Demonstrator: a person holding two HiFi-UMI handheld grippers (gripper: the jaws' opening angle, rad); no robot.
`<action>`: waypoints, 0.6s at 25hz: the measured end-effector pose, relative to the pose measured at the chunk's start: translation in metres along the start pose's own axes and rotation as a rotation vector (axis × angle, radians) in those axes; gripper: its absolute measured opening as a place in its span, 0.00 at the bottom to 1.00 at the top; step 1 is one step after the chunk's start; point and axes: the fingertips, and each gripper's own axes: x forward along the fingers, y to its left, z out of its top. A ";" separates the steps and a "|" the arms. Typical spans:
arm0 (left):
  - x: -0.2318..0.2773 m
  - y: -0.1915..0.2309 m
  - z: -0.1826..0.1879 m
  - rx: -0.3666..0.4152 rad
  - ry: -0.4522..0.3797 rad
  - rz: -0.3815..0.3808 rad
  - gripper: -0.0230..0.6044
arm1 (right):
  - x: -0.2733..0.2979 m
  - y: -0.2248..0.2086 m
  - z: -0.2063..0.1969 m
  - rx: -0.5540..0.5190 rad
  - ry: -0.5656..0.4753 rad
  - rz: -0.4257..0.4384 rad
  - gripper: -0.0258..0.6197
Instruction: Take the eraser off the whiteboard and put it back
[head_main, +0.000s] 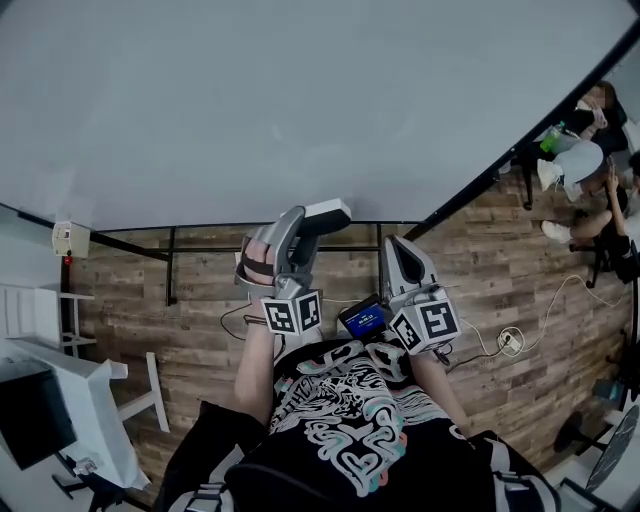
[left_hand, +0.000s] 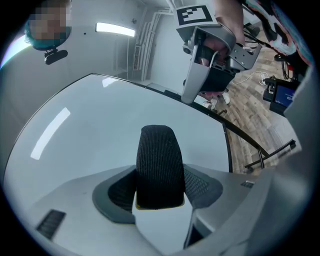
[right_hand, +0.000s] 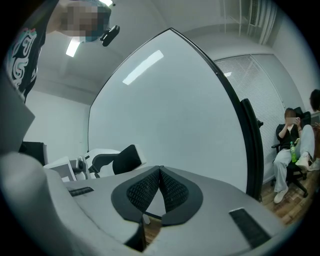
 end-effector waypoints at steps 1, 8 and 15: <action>0.006 -0.002 0.001 0.000 0.002 -0.001 0.47 | 0.003 -0.005 -0.001 0.002 0.001 0.003 0.06; 0.019 -0.002 -0.004 -0.005 0.027 0.010 0.47 | 0.011 -0.018 -0.003 0.015 0.002 0.013 0.06; 0.030 0.004 -0.012 -0.038 0.056 0.029 0.47 | 0.025 -0.024 -0.005 0.016 0.007 0.034 0.06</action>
